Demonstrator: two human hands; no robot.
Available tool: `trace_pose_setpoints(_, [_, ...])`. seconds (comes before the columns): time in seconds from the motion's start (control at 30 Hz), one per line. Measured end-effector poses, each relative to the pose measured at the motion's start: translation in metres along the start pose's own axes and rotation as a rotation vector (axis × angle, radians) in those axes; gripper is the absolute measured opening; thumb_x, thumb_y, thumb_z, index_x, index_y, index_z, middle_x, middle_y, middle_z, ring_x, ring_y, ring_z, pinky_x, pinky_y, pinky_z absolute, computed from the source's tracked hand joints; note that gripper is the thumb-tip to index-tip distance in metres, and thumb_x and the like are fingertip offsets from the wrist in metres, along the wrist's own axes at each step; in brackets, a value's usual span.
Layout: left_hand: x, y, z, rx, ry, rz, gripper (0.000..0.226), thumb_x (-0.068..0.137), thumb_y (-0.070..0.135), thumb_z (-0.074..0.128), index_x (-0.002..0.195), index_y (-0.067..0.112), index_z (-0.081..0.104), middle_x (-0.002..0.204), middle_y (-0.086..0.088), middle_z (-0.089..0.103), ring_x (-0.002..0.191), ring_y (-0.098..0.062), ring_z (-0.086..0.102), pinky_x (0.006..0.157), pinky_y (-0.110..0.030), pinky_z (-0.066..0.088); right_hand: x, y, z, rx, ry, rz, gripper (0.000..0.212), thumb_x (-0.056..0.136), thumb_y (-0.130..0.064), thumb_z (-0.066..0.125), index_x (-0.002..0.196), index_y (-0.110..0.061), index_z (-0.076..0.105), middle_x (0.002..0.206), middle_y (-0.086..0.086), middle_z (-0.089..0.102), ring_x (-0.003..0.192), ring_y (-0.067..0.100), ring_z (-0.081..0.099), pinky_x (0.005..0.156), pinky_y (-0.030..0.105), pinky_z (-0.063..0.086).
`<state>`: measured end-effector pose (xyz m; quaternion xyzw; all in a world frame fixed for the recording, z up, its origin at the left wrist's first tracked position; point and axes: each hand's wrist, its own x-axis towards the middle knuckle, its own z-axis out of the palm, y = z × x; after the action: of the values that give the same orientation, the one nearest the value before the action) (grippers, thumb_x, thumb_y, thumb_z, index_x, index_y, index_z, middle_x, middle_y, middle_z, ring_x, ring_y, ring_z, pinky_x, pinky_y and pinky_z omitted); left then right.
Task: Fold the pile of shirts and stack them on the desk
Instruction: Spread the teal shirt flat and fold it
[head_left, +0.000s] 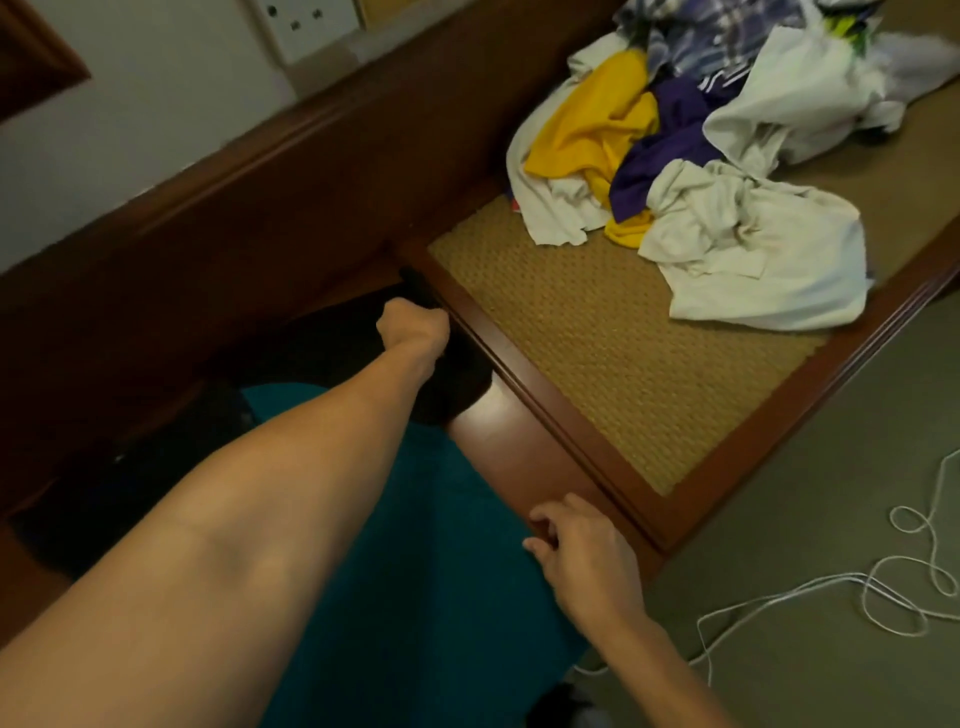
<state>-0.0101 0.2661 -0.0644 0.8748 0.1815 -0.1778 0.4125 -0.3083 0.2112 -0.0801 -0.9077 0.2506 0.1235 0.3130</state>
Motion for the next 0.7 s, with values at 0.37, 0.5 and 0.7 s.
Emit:
trace_pose_setpoints(0.37, [-0.016,-0.049,-0.113,-0.529,-0.156,-0.105,0.037,0.090,-0.006,0.067,0.125,0.006,0.063,0.120,-0.014,0.062,0.104,-0.032,0.064,0.076,-0.047,0.063,-0.046,-0.007,0.039,-0.199,0.260,0.115,0.009,0.086,-0.025,0.076,0.086,-0.020,0.069,0.090,0.003,0.059,0.086,0.029,0.058,0.072,0.042,0.045])
trace_pose_setpoints(0.5, [-0.017,-0.082,-0.151,-0.546,-0.089,-0.116,0.038,0.088,-0.005,0.071,0.123,0.010,0.063,0.116,-0.011,0.063,0.086,-0.022,0.062,0.074,-0.040,0.064,-0.049,-0.019,0.046,-0.115,0.265,0.141,0.008,0.097,-0.023,0.061,0.092,-0.017,0.058,0.093,0.004,0.061,0.090,0.033,0.061,0.078,0.046,0.049])
trace_pose_setpoints(0.7, [-0.033,-0.104,-0.194,-0.657,-0.113,-0.109,0.040,0.092,-0.012,0.059,0.128,0.006,0.060,0.110,-0.013,0.066,0.099,-0.025,0.065,0.076,-0.046,0.063,-0.050,-0.031,0.031,-0.058,0.216,0.129,0.014,0.099,-0.018,0.061,0.107,-0.012,0.070,0.104,0.007,0.060,0.099,0.030,0.060,0.084,0.037,0.048])
